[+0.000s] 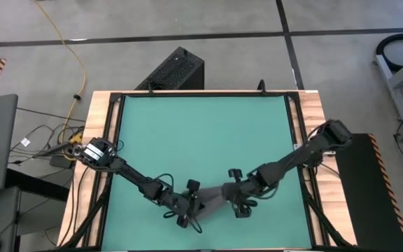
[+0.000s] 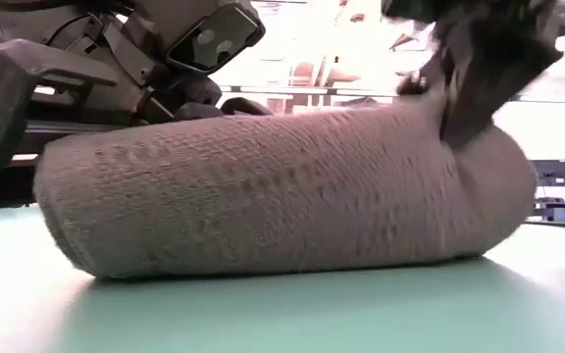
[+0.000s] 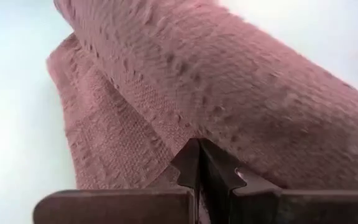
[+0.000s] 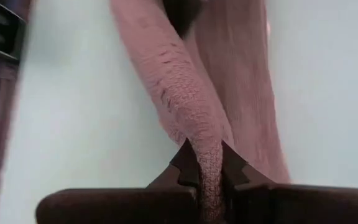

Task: Roll towel
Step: Roll the gray towel

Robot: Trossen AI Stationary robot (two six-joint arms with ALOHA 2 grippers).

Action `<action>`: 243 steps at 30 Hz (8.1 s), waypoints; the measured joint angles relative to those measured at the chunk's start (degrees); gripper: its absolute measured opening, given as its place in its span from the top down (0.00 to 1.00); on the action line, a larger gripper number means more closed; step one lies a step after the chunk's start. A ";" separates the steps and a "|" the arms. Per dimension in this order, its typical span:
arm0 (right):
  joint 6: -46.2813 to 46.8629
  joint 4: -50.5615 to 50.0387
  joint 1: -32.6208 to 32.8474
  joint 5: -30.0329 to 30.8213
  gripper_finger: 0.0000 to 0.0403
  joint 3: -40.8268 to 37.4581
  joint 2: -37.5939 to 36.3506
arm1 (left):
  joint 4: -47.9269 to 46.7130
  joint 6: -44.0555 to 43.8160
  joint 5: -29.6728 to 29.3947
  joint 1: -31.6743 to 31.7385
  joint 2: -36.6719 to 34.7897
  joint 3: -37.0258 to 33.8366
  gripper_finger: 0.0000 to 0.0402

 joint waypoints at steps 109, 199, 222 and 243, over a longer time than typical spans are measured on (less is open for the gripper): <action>-21.48 1.43 -28.38 -40.92 0.93 18.29 21.73 | 3.10 0.24 8.75 1.29 0.07 -0.09 1.00; -19.93 0.17 -30.20 -38.22 0.93 18.36 29.01 | 4.00 -2.05 -24.05 -10.77 -20.61 -4.72 1.00; -18.83 -0.56 -29.91 -37.75 0.93 18.32 29.01 | 7.24 -18.85 -17.18 -9.03 -1.48 -3.77 1.00; -25.97 -13.93 -33.84 -25.57 0.77 17.99 14.08 | 0.24 -19.53 -13.87 -9.49 -1.10 -3.72 1.00</action>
